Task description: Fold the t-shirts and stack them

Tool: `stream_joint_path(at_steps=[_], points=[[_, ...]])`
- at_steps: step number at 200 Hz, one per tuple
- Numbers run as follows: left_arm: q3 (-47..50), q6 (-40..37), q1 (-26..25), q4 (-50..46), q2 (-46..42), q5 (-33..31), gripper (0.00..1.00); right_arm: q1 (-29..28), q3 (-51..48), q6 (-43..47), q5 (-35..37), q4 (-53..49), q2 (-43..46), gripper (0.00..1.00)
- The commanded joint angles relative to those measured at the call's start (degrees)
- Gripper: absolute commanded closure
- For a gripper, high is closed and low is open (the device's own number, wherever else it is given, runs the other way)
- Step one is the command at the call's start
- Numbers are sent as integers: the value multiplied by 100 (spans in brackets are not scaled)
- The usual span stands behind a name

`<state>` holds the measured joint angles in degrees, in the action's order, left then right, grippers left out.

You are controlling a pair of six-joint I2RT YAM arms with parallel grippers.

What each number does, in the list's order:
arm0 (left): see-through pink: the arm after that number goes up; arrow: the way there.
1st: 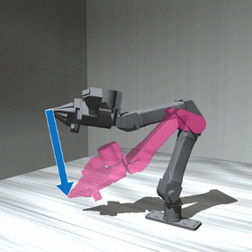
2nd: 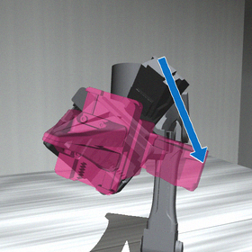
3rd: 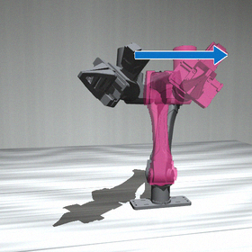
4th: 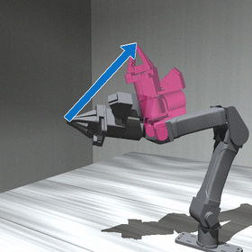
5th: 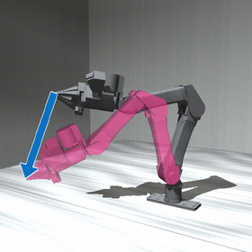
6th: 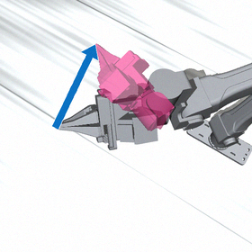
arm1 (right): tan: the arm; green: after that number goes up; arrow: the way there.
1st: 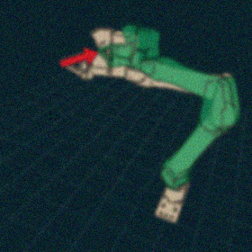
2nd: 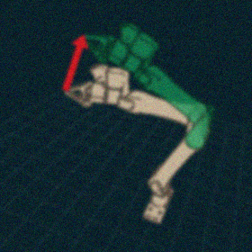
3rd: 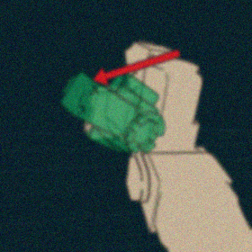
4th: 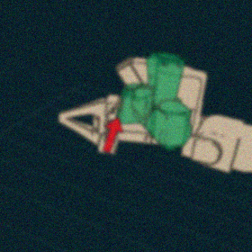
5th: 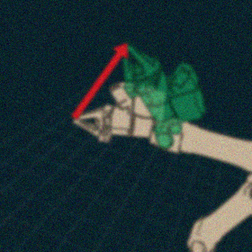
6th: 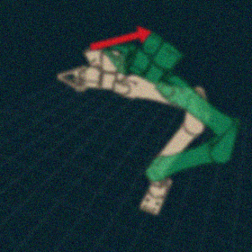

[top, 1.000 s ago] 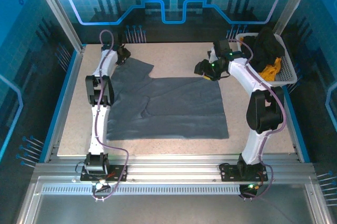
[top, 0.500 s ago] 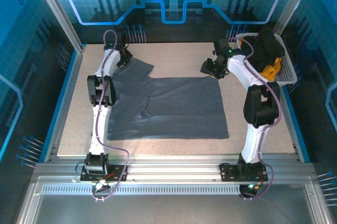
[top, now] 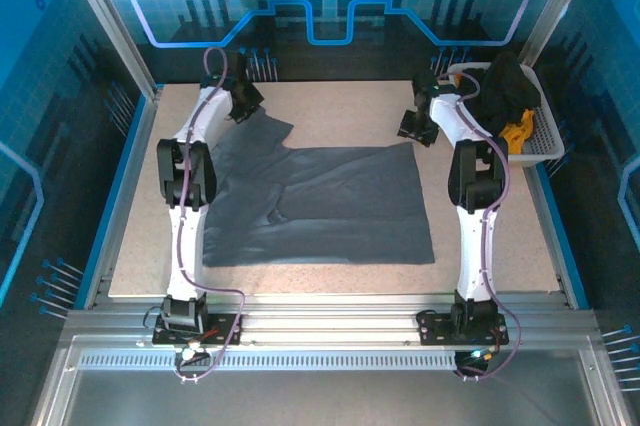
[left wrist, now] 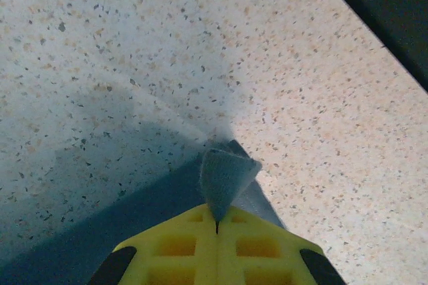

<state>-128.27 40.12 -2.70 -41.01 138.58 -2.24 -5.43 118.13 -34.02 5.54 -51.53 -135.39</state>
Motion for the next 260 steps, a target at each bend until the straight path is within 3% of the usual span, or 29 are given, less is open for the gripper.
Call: stream_joint_path(at_steps=[1, 59, 86, 124, 179, 237, 260], points=[[222, -57, 67, 122, -304, 228, 100, 36, 414, 30, -230, -319, -320, 57], [90, -100, 216, 54, -349, 339, 100, 38, 457, -156, -380, -448, -581, 74], [30, -84, 283, 63, -357, 439, 100, 73, 422, -195, -218, -414, -483, 100], [34, 43, 379, 385, -450, 755, 100, 261, 555, -215, -10, -385, -262, 100], [57, 111, 445, 907, -702, 1102, 100, 422, 1091, 8, -500, -528, -318, 100], [1191, 73, 518, 1423, -1526, 1281, 100, 525, 1008, 364, -970, -468, -161, 100], [1875, 64, 524, 1648, -2069, 1491, 100, 525, 507, 594, -1142, -202, 180, 100]])
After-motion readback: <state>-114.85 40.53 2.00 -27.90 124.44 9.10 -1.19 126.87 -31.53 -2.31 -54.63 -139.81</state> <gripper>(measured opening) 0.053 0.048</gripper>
